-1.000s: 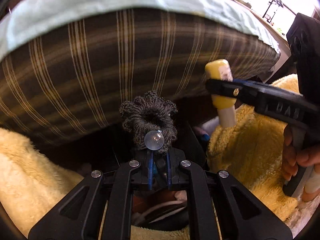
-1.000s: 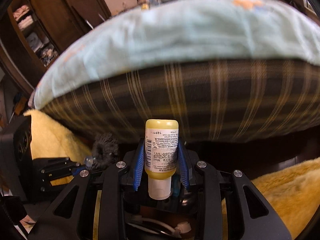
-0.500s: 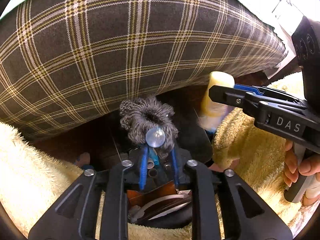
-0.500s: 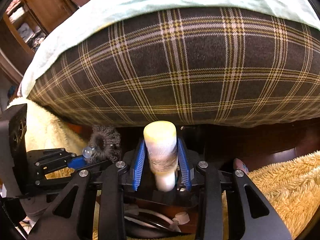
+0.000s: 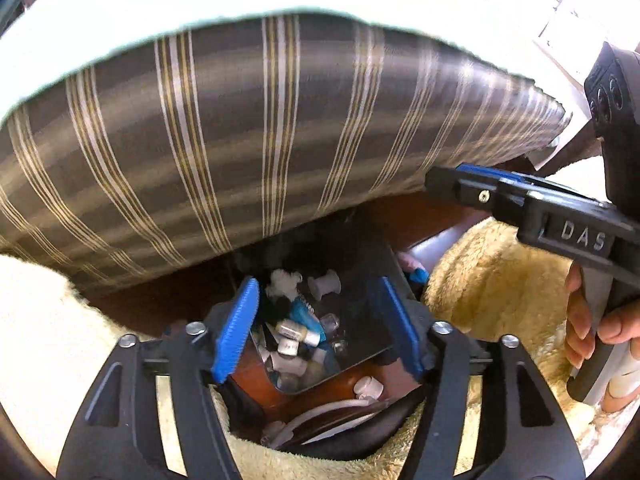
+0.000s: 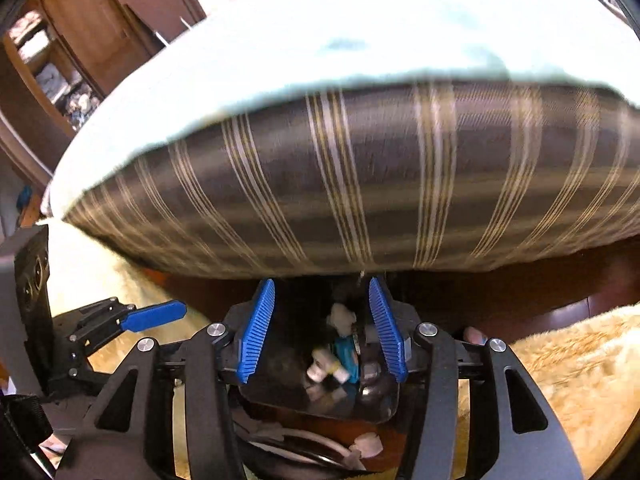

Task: Collect trash
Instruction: 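Lower scrunchie and lotion bottle into the bin and open both tools, then grasp the yellow tube with left tool while right tool grasps pink box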

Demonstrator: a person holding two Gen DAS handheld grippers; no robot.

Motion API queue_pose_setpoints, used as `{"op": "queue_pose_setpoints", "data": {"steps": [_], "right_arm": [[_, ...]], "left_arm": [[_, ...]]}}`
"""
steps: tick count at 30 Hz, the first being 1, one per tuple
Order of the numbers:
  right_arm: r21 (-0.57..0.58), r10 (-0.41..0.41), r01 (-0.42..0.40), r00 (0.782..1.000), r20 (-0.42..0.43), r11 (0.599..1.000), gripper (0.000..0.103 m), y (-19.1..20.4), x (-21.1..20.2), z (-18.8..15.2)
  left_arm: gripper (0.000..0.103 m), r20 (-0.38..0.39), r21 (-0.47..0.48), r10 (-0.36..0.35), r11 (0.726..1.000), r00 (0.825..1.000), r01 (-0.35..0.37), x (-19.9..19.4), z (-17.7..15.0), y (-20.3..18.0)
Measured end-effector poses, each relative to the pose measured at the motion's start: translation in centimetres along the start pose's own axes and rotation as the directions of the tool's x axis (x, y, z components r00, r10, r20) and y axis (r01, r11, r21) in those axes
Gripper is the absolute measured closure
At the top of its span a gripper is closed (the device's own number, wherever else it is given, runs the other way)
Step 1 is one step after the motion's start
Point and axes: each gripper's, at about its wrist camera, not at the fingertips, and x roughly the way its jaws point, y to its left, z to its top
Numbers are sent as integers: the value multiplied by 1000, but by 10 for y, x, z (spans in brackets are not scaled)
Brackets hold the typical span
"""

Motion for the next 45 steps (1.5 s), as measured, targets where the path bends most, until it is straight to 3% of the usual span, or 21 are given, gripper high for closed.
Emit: {"op": "queue_pose_setpoints", "data": {"steps": [4, 7, 12, 15, 19, 21, 26, 28, 30, 36, 41, 45], "right_arm": [[-9, -22, 24, 993, 118, 1000, 43, -4, -36, 21], [-19, -78, 83, 975, 210, 996, 41, -12, -61, 45], [-26, -166, 183, 939, 300, 983, 41, -23, -79, 88], [-32, -180, 201, 928, 326, 979, 38, -24, -80, 114], [-19, -166, 184, 922, 351, 983, 4, -28, -71, 151], [-9, -172, 186, 924, 340, 982, 4, -28, -57, 171], [3, -239, 252, 917, 318, 968, 4, -32, -25, 216], [13, -249, 257, 921, 298, 966, 4, -35, -13, 225], [26, -262, 265, 923, 281, 964, 4, -40, -1, 237], [52, -296, 293, 925, 238, 955, 4, -54, 26, 262], [64, -307, 300, 926, 221, 952, 4, -60, 39, 277], [72, -306, 297, 930, 202, 952, 4, -65, 50, 286]], "left_arm": [[35, 71, 11, -8, 1000, 997, 7, -29, 15, -3], [32, 134, 11, -3, 1000, 991, 1, -51, 32, -2], [30, 230, 24, 58, 998, 971, -65, -79, 72, 7], [29, 270, 33, 75, 996, 960, -87, -85, 103, 10], [29, 285, 21, 115, 992, 952, -126, -77, 142, 19], [29, 290, 29, 155, 985, 945, -170, -71, 164, 19], [29, 285, 11, 166, 984, 944, -177, -57, 208, 25], [23, 289, -10, 169, 985, 942, -174, -53, 220, 31], [8, 298, -36, 189, 982, 936, -187, -44, 240, 37], [8, 290, -71, 252, 968, 923, -242, -15, 282, 52], [9, 267, -98, 273, 962, 924, -256, 5, 307, 64], [19, 251, -84, 268, 963, 930, -255, 19, 319, 64]]}}
